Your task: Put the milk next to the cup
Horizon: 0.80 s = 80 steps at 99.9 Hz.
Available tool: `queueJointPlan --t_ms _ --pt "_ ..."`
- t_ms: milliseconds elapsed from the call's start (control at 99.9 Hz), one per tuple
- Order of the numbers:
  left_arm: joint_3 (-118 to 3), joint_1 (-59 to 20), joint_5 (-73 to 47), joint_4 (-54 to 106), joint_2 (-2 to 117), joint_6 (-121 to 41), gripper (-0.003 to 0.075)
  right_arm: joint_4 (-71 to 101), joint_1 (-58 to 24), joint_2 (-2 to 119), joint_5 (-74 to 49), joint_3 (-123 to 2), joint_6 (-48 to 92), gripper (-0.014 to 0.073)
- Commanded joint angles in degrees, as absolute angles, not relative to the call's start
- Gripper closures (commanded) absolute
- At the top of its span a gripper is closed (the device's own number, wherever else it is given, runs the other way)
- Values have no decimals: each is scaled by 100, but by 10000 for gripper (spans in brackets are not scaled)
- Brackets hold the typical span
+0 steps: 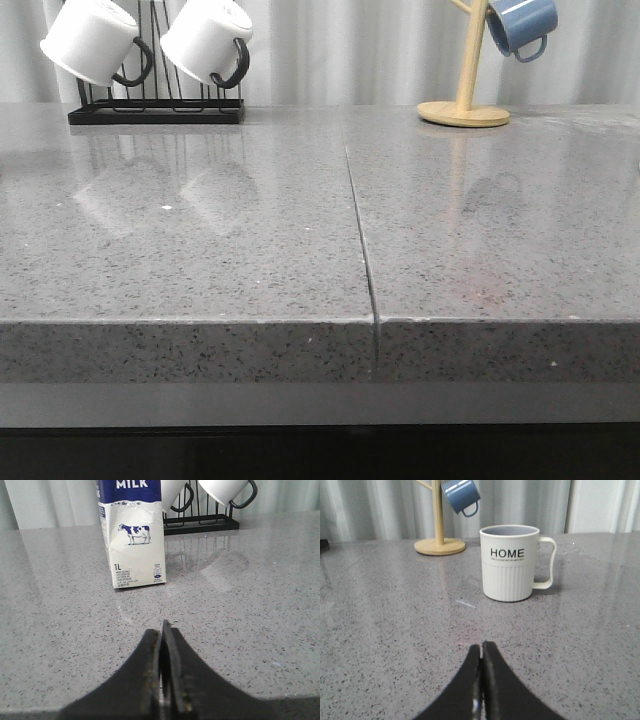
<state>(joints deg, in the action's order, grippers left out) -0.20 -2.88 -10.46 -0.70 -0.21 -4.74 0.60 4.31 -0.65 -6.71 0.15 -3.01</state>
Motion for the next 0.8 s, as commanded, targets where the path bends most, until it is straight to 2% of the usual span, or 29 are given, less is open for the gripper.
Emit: queueJointPlan --t_ms 0,370,490,560,710,740,790 --pt "232 -324 -622 -49 -205 -427 741 0 461 -41 -662 -432 -287 659" --pt "232 -324 -622 -49 -205 -427 741 -66 461 1194 -1437 -1691 -287 659" --pt "232 -324 -622 -49 -205 -427 741 -66 461 1769 -1361 -1865 -287 643" --pt "232 -324 -622 -49 -205 -427 741 -66 461 2098 -1161 -1886 -293 564" --pt "232 -324 -622 -49 -205 -427 741 -54 461 2771 -464 -1898 -292 279" --pt "232 -324 -622 -49 -205 -427 741 -54 461 2931 -262 -1898 -292 248" --pt "232 -324 -622 -49 -205 -427 741 -54 461 3160 50 -1898 -292 243"
